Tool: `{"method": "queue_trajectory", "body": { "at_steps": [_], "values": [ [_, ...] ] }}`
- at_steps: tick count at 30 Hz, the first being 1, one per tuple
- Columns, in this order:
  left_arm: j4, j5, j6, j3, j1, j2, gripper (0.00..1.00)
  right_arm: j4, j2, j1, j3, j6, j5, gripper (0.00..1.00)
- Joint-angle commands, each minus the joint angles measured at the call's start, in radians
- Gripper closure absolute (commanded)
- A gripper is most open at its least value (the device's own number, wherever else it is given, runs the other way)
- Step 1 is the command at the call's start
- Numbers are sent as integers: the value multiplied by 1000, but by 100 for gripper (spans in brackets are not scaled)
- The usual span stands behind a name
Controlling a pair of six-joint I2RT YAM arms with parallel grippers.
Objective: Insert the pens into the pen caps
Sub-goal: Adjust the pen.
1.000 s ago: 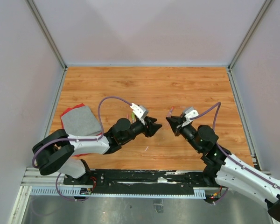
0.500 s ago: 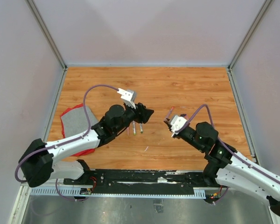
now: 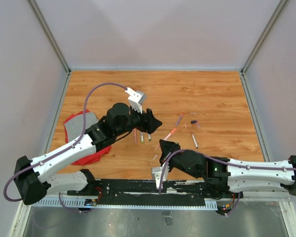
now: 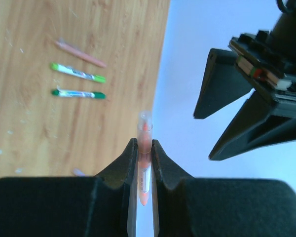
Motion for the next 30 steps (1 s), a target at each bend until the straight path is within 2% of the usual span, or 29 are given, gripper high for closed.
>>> {"method": "queue_trajectory", "body": {
  "at_steps": [1,6,10,22,30],
  "values": [
    [-89,92,7,43,3,-11,31,134,54,47,-29,-434,195,99],
    [-99,144,52,67,3,4,30,151,131,85,3,-591,297,100],
    [-100,191,61,97,3,30,29,129,179,122,23,-656,357,99],
    [-20,304,37,97,3,123,31,130,165,153,10,-650,369,99],
    [36,346,36,83,1,164,44,130,160,154,9,-637,362,99]
  ]
}}
